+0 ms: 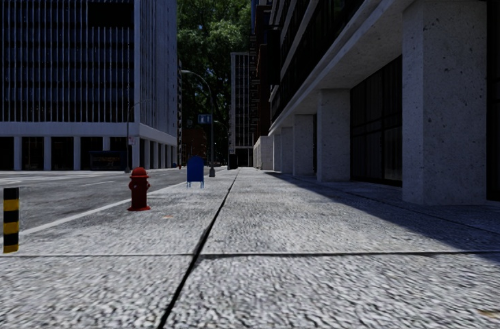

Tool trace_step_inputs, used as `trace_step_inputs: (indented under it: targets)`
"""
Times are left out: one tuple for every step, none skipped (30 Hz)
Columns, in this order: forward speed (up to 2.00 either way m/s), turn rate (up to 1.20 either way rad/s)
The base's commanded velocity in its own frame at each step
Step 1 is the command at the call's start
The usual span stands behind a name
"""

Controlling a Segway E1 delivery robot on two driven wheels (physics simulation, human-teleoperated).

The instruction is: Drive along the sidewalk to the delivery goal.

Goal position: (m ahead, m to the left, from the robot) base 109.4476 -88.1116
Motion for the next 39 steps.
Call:
trace_step_inputs:
  targets:
    - [2.00,0.00]
    - [2.00,0.00]
    - [2.00,0.00]
    - [2.00,0.00]
    - [2.00,0.00]
    - [2.00,0.00]
    - [2.00,0.00]
    - [2.00,0.00]
    - [2.00,0.00]
    - [2.00,0.00]
    - [2.00,0.00]
    - [2.00,0.00]
    - [2.00,0.00]
    - [2.00,0.00]
    - [2.00,0.00]
    - [2.00,0.00]
    - [2.00,0.00]
    - [2.00,0.00]
    - [2.00,0.00]
    - [2.00,0.00]
    - [2.00,0.00]
    - [2.00,0.00]
    - [2.00,0.00]
    - [2.00,0.00]
    - [2.00,0.00]
    - [2.00,0.00]
    - [2.00,0.00]
    - [2.00,0.00]
    - [2.00,0.00]
    - [2.00,0.00]
    - [2.00,0.00]
    - [2.00,0.00]
    - [2.00,0.00]
    - [2.00,0.00]
    - [2.00,0.00]
    - [2.00,0.00]
    - [2.00,0.00]
    - [2.00,0.00]
    - [2.00,0.00]
